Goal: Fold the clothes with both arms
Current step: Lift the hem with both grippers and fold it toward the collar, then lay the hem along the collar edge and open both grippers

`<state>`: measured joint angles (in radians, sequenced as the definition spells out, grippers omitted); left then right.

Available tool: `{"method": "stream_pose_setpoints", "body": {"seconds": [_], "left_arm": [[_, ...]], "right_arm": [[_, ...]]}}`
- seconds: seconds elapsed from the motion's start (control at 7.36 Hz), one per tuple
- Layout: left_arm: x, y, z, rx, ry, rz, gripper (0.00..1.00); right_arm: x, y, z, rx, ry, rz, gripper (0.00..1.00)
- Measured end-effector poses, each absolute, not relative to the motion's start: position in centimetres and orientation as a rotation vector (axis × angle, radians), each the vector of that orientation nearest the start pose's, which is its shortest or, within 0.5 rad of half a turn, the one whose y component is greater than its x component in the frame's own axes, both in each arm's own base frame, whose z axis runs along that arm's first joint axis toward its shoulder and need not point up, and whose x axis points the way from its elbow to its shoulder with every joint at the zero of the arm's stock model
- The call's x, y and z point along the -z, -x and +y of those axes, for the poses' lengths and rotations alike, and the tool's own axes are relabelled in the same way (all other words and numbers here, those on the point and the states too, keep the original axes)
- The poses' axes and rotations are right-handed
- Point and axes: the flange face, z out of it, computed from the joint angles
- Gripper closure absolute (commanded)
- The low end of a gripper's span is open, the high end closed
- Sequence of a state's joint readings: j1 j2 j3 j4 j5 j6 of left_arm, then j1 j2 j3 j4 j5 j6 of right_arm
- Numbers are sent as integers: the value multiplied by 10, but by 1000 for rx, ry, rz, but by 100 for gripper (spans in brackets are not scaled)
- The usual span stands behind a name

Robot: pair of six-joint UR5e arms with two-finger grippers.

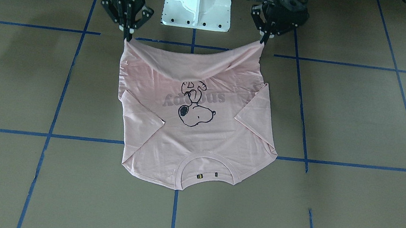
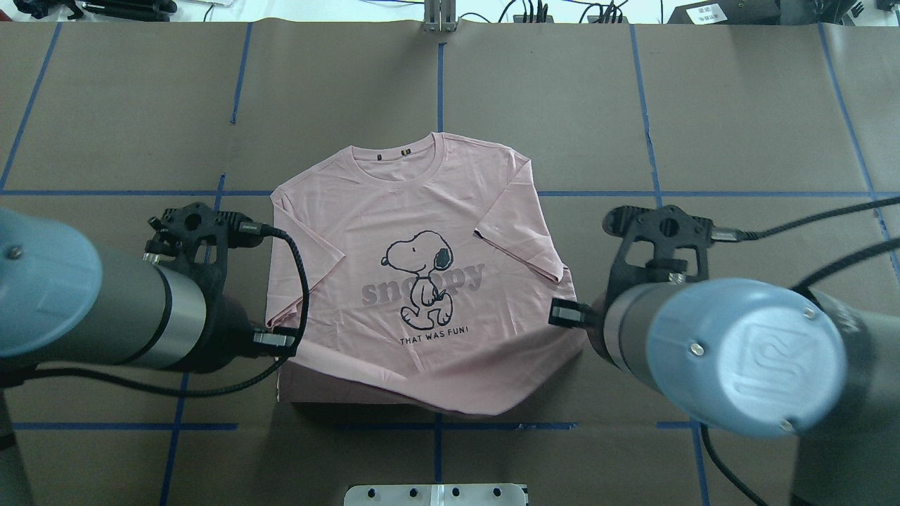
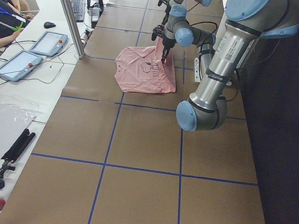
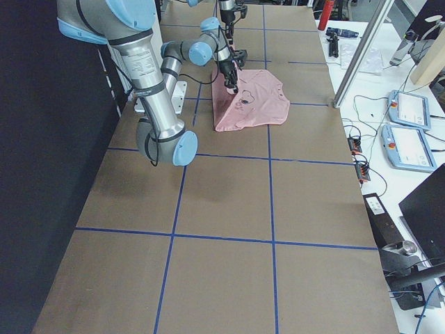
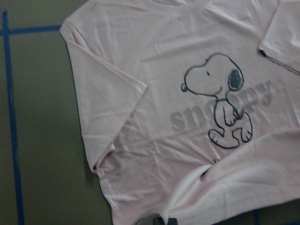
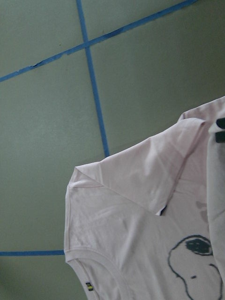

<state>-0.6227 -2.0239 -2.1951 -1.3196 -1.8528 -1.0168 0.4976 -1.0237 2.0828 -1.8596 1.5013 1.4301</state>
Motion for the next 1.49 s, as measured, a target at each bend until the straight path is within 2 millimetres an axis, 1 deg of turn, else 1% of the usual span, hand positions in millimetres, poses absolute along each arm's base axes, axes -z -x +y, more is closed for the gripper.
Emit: {"method": "stream_pose_setpoints", "body": {"seconds": [0.14,0.27,0.41,0.54,0.68,0.95,1.09,1.22,1.36,1.49], "left_arm": [[-204,-350,-412,-48,-261,803,100],[-218,-351,-436,-44,-279,787,100],[-234,-358,-457,-36,-289,778,100],[-252,-368,-475,-27,-298,770,100],[-273,-378,-494,-19,-313,752,100],[-324,-402,-531,-20,-333,718,100],[-345,-413,-543,-22,-336,714,100],[-361,-423,-551,-25,-335,711,100],[-369,-428,-554,-28,-334,711,100],[-372,-431,-555,-30,-334,712,51]], "right_arm": [[-193,434,-428,-391,-327,-707,100],[-196,448,-462,-405,-337,-681,100],[-199,460,-490,-417,-340,-657,100],[-206,475,-513,-426,-345,-649,100],[-221,491,-534,-429,-350,-649,100],[-253,516,-562,-416,-352,-625,100],[-270,525,-570,-413,-350,-615,100],[-284,533,-576,-411,-349,-611,100],[-291,536,-579,-411,-349,-611,100],[-294,537,-580,-410,-349,-612,68]]}}
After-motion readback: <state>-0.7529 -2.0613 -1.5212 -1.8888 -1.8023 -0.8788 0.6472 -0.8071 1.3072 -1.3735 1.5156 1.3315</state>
